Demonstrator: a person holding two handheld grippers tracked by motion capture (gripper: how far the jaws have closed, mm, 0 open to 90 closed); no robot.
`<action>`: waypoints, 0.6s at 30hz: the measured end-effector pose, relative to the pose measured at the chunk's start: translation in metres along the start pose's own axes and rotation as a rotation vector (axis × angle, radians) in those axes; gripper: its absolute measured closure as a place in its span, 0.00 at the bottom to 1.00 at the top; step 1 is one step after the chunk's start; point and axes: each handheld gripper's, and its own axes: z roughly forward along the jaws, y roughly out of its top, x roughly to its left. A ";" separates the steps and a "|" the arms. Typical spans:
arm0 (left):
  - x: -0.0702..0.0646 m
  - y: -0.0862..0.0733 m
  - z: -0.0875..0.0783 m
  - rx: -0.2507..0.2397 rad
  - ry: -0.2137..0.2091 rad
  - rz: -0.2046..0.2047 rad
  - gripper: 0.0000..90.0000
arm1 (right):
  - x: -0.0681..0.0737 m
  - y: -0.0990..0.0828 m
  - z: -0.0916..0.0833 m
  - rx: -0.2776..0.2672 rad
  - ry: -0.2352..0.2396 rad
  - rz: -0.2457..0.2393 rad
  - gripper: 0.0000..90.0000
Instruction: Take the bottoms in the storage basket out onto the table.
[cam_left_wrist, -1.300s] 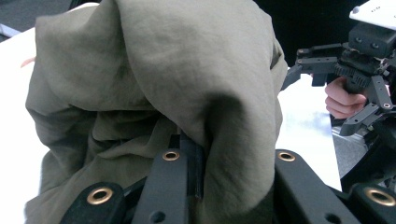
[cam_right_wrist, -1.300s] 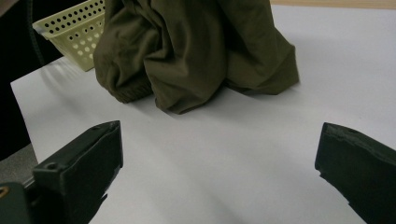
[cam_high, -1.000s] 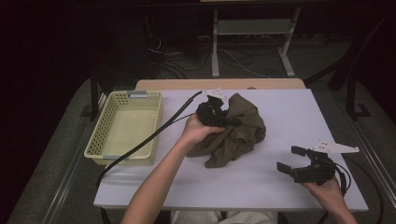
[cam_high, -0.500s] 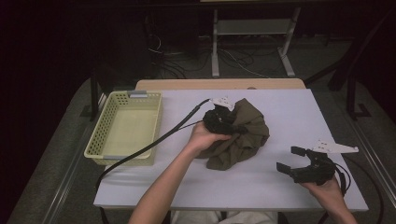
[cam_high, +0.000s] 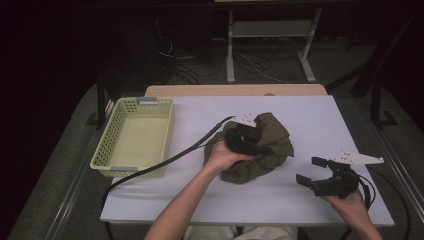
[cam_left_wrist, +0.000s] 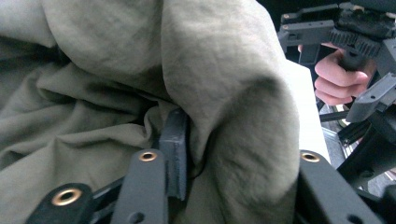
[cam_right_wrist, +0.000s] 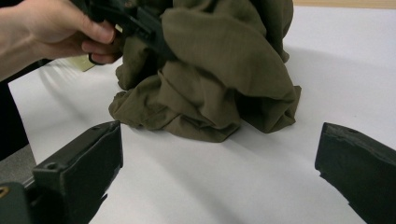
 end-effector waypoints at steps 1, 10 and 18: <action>-0.001 -0.001 0.001 0.003 -0.001 0.002 0.65 | 0.000 0.000 0.000 0.000 0.000 0.000 0.01; -0.012 0.000 -0.003 -0.002 -0.010 0.019 0.43 | 0.000 0.000 0.000 0.003 -0.001 0.004 0.01; -0.018 0.006 -0.017 -0.028 0.033 0.016 0.24 | 0.001 0.000 0.000 0.002 -0.002 0.003 0.01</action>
